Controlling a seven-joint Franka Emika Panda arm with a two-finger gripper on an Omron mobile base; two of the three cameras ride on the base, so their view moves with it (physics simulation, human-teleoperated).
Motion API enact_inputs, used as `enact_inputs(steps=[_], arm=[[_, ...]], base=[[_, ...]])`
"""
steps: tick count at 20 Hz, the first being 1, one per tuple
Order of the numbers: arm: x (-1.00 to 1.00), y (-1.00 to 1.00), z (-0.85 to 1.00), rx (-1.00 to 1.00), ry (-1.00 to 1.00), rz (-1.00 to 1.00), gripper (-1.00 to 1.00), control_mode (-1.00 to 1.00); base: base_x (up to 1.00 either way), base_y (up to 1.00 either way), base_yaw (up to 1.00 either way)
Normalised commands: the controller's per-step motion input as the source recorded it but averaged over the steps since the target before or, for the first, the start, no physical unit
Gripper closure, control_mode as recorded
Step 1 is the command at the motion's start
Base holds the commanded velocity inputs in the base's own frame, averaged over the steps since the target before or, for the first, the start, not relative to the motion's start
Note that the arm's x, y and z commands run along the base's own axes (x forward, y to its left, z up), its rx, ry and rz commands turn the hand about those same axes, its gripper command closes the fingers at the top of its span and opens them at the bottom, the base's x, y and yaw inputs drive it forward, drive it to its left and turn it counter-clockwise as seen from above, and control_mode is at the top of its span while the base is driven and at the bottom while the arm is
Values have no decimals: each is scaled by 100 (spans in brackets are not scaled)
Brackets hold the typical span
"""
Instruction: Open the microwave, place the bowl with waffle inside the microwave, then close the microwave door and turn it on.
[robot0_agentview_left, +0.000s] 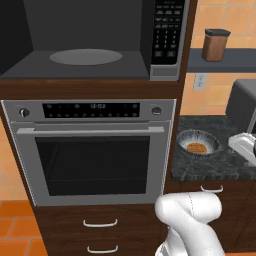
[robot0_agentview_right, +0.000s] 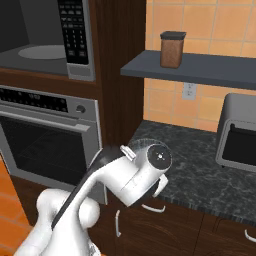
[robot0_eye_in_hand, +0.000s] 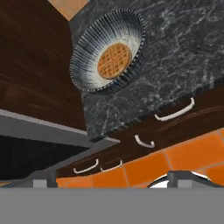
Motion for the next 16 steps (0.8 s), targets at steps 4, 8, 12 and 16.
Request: enact_inputs(steps=[4, 8, 12, 16], arm=[[100, -88, -56, 4, 22, -9, -100, -100], [100, -36, -41, 7, 16, -2, -100, -100], [92, -1, -41, 14, 10, 0, -100, -100], [68, -31, -46, 11, 9, 0, -100, -100]], base=[[0, 0, 0], [0, 0, 0], [0, 0, 0], [0, 0, 0]])
